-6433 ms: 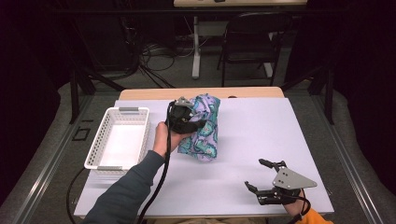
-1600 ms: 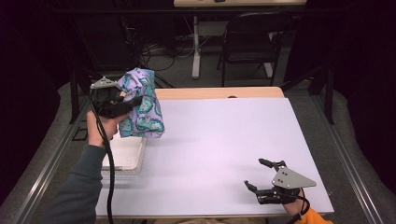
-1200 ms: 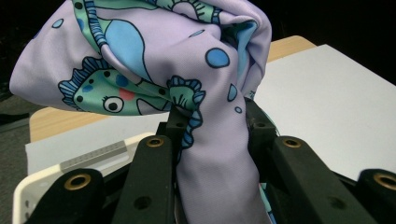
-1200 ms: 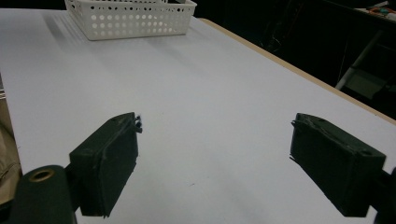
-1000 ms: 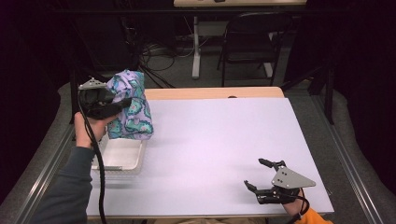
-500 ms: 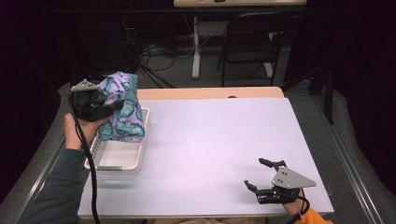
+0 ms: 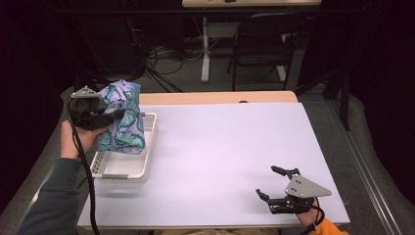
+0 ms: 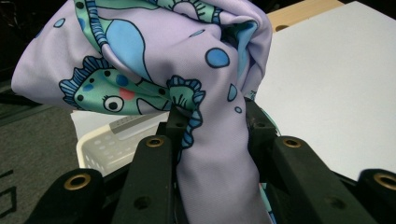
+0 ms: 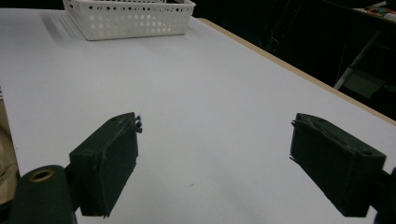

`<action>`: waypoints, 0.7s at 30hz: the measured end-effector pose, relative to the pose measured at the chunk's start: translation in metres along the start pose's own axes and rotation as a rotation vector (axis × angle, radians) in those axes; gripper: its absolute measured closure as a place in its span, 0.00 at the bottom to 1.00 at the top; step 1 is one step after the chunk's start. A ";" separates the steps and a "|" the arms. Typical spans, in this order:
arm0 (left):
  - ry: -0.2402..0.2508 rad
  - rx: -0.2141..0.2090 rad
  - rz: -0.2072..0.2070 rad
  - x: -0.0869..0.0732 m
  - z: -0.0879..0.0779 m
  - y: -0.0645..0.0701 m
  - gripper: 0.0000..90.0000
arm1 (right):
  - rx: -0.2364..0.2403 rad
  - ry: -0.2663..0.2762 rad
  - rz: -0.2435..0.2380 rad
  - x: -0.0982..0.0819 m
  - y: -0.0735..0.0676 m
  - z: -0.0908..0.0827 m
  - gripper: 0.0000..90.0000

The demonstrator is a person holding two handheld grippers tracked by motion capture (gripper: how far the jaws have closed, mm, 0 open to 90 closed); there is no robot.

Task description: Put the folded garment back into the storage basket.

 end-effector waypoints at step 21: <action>-0.064 -0.044 0.035 -0.015 0.008 -0.008 0.78 | 0.000 0.005 0.000 0.000 0.000 0.000 0.16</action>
Point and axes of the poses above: each handheld gripper's, and its own axes: z roughly forward along the jaws, x roughly out of its top, y roughly to its right, the point moved 1 cm from there along z, roughly forward along the jaws, and after that the axes turned 12 degrees about y, right-handed, at the moved point
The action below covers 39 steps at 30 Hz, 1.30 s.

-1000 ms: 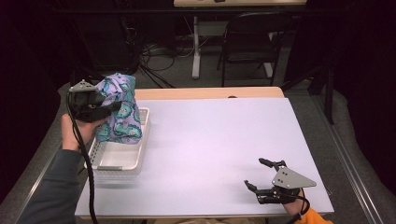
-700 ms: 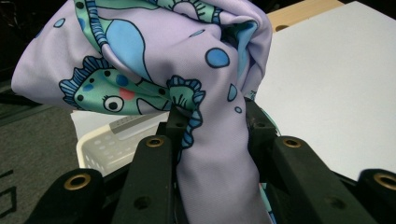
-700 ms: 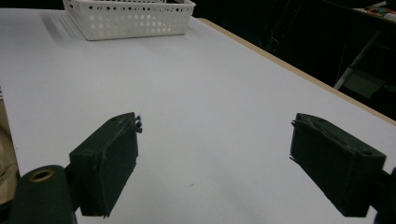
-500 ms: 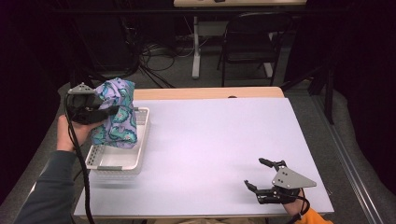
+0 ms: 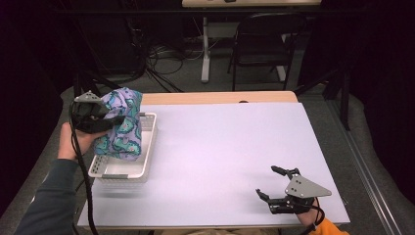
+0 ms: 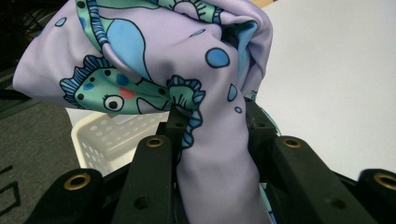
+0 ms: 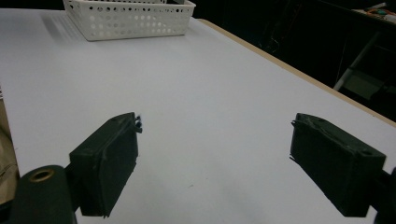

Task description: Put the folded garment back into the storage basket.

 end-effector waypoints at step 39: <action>-0.111 -0.029 -0.011 -0.038 0.038 -0.001 0.78 | 0.004 0.001 0.000 0.000 0.001 0.000 0.16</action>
Point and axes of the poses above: each handheld gripper's, and its own axes: z roughly forward along the jaws, x roughly out of its top, y roughly to its right, the point moved 1 cm from there along z, roughly forward along the jaws, and after that the axes turned 12 degrees about y, right-handed, at the moved point
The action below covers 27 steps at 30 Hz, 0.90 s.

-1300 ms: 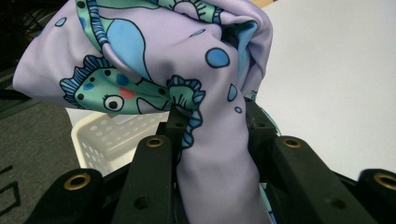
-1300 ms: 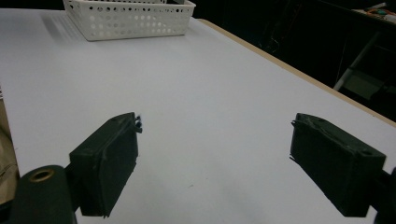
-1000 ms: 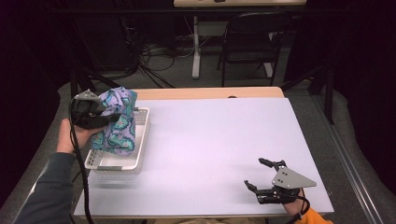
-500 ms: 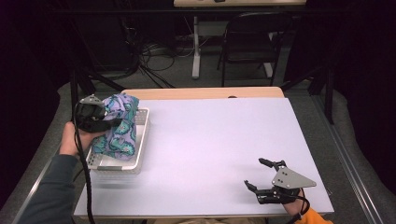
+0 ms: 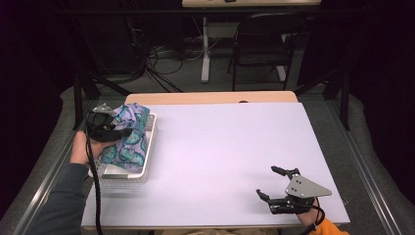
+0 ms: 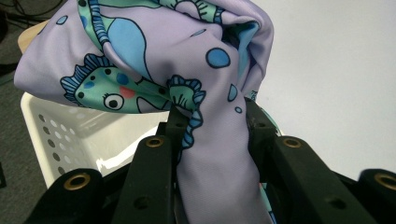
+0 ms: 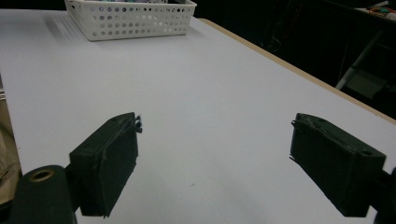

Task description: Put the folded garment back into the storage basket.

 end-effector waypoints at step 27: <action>-0.057 -0.003 -0.005 -0.021 0.018 -0.006 0.77 | 0.001 0.004 0.000 0.000 0.000 0.000 0.16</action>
Point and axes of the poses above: each handheld gripper's, and its own axes: z roughly forward along the jaws, x roughly out of its top, y roughly to its right, the point moved 1 cm from there along z, roughly forward along the jaws, and after that the axes turned 12 degrees about y, right-handed, at the moved point
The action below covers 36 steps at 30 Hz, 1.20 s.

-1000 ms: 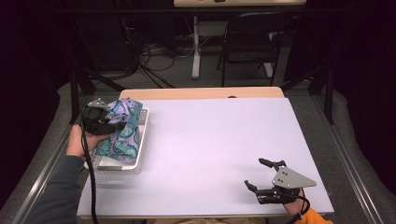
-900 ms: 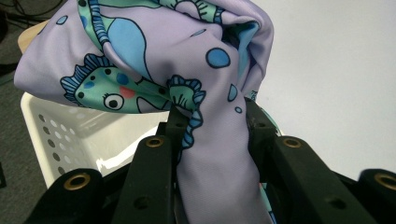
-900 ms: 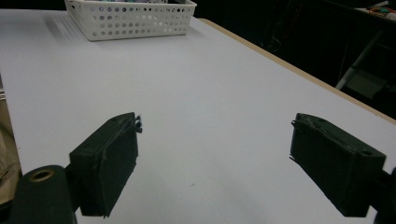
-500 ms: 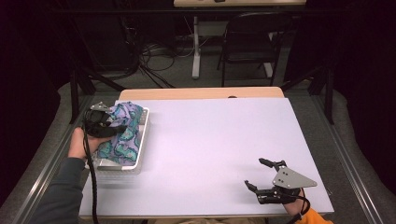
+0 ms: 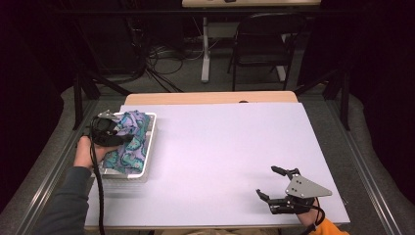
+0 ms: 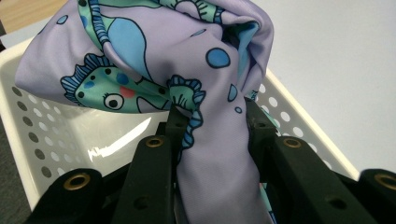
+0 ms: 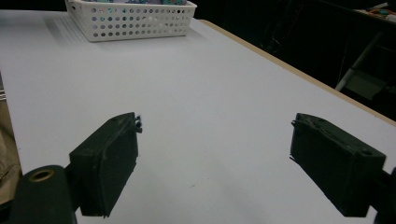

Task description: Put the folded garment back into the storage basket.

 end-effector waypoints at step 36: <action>-0.121 0.030 -0.076 -0.020 0.037 -0.009 0.76 | 0.003 0.001 0.003 0.000 0.000 0.000 0.16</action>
Point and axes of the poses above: each handheld gripper's, and its own axes: z roughly forward along the jaws, x roughly out of its top, y roughly to its right, the point moved 1 cm from there along z, roughly forward along the jaws, and after that the axes turned 12 degrees about y, right-handed, at the moved point
